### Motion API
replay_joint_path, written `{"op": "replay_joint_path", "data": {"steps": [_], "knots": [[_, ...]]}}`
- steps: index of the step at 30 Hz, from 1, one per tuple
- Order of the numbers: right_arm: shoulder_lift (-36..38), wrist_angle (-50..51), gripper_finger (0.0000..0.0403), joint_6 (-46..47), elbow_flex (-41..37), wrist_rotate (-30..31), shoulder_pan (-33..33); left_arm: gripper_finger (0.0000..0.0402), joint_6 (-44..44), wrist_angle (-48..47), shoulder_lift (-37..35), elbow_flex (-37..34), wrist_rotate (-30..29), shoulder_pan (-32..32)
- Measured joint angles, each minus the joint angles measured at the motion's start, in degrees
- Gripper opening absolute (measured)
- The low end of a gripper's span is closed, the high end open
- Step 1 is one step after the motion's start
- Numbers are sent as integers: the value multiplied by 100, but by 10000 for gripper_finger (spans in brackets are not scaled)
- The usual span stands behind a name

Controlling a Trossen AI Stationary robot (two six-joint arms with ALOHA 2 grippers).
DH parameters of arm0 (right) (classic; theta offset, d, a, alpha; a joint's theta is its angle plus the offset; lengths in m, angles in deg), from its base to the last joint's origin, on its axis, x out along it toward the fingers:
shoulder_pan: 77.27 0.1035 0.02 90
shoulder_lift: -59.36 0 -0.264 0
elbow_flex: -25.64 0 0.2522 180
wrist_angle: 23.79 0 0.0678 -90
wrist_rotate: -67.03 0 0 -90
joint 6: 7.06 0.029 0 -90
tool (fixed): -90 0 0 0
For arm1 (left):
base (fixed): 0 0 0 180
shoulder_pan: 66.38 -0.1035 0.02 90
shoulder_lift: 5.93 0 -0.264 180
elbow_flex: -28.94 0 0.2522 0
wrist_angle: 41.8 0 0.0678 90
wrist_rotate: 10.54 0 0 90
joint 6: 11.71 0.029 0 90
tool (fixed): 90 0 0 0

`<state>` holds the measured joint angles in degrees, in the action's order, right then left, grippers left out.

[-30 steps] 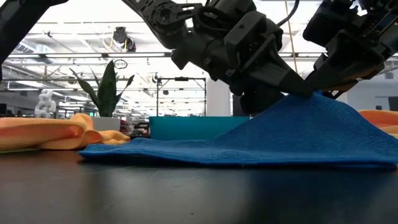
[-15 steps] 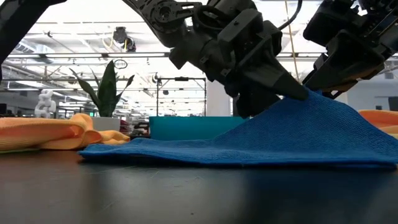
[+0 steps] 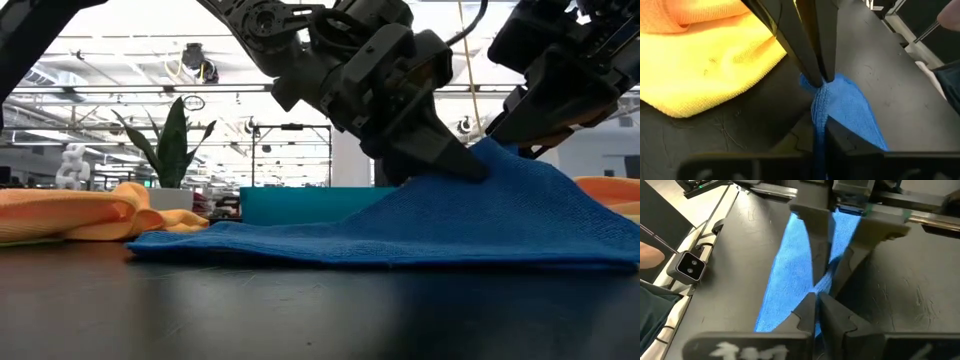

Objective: Fold microfiber towels
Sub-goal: Fold the blue microfiber cloth

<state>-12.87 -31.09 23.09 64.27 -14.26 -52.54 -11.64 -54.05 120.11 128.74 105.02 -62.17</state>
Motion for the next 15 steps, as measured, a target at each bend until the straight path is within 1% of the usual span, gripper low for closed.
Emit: {"op": "replay_joint_path", "data": {"steps": [2,4,9,15], "knots": [[0,-1,37,46,0,-4,15,11,110,-39,-15,0,0,0],[0,19,59,58,0,2,55,11,402,-208,-59,0,-1,0],[0,42,128,85,0,35,237,7,860,-608,-234,-3,-8,25],[-223,49,201,251,0,525,425,5,1206,-669,-336,-8,-164,109]]}}
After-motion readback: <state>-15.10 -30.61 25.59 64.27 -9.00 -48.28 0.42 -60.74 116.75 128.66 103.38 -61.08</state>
